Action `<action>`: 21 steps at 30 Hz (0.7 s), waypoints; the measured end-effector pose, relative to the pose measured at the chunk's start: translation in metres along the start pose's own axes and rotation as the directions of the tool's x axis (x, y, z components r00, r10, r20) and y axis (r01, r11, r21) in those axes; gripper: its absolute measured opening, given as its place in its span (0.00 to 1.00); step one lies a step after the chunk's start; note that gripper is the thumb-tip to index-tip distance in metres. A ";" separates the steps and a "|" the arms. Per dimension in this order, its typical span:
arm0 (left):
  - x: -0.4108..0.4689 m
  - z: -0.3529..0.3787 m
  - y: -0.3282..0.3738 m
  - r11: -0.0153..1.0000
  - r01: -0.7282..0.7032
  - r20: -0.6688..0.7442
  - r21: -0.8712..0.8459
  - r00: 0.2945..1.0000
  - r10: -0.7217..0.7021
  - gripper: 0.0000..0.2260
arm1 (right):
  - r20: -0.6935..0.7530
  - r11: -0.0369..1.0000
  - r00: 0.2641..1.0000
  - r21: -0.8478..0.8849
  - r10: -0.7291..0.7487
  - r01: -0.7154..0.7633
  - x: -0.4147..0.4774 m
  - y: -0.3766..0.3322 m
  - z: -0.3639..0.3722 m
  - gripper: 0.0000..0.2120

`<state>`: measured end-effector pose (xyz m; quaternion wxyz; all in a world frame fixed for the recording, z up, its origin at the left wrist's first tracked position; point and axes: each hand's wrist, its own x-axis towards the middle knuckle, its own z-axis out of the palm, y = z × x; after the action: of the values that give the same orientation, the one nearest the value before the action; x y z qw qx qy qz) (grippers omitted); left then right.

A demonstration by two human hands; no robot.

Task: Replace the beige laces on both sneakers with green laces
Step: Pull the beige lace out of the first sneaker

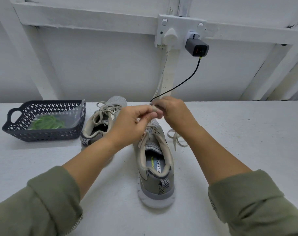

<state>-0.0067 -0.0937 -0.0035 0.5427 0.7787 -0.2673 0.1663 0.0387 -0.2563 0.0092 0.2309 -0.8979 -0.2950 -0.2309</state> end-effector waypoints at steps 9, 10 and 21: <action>0.012 -0.024 -0.031 0.761 -0.257 -0.022 0.596 0.942 0.336 0.10 | 0.232 0.977 0.966 -0.149 -0.117 0.154 -0.014 -0.018 0.008 0.07; 0.010 -0.028 -0.036 0.738 -0.258 0.023 0.623 0.950 0.312 0.11 | 0.211 0.974 0.966 -0.139 -0.149 0.181 -0.015 -0.023 0.000 0.07; -0.028 -0.004 -0.002 0.911 -0.267 0.217 0.316 0.955 0.204 0.11 | 0.071 0.991 0.989 -0.030 -0.131 0.134 0.039 -0.041 -0.055 0.11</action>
<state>-0.0278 -0.0825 -0.0184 0.3489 0.8347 -0.3743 0.2038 0.0256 -0.2404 0.0851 0.1891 -0.8877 -0.3577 -0.2197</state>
